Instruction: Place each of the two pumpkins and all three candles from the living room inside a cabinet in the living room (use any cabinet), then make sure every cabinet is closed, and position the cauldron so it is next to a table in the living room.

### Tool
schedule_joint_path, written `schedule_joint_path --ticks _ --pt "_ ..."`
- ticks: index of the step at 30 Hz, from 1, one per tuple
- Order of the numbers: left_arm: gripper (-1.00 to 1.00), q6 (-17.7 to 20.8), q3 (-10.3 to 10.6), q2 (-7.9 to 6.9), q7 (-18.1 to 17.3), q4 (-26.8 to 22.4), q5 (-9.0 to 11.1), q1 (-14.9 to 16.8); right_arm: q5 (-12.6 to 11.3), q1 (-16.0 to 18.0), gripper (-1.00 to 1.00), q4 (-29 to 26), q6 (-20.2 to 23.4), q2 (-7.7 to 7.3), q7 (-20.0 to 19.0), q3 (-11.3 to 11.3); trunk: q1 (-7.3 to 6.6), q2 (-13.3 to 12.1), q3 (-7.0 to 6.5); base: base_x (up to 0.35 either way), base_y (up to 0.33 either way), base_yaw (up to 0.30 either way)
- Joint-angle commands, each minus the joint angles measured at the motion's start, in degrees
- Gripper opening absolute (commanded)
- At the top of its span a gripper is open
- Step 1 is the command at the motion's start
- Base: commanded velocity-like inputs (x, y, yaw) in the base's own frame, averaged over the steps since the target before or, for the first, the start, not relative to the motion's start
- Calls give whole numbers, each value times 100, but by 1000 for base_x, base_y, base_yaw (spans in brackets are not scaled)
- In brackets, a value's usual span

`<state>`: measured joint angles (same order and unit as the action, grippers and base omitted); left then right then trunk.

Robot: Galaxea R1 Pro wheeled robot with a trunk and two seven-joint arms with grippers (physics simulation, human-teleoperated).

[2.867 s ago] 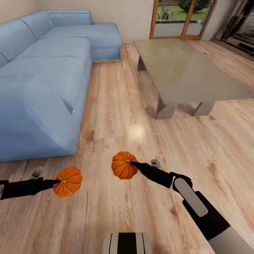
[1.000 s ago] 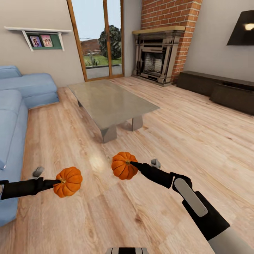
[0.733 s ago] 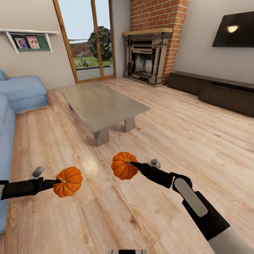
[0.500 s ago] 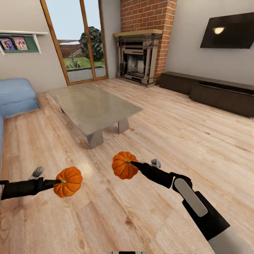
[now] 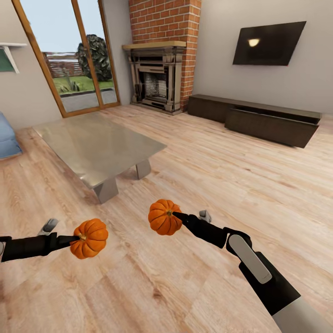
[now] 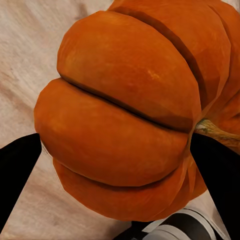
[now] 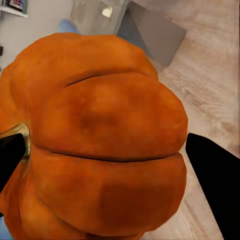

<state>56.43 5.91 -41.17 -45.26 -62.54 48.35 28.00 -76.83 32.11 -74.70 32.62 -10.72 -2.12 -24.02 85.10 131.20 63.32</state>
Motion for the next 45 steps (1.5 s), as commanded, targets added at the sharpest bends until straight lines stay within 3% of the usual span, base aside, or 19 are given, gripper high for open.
schedule_joint_path --ticks 1,45 --pt "-100 44 7 -5 -9 -1 70 4 -35 6 -100 2 8 -2 -8 -6 -24 -39 -14 0 0 -281" --pt "-100 44 7 4 -22 5 84 4 -34 6 -100 114 -23 1 -17 -8 -990 -1804 -877 0 0 -280"
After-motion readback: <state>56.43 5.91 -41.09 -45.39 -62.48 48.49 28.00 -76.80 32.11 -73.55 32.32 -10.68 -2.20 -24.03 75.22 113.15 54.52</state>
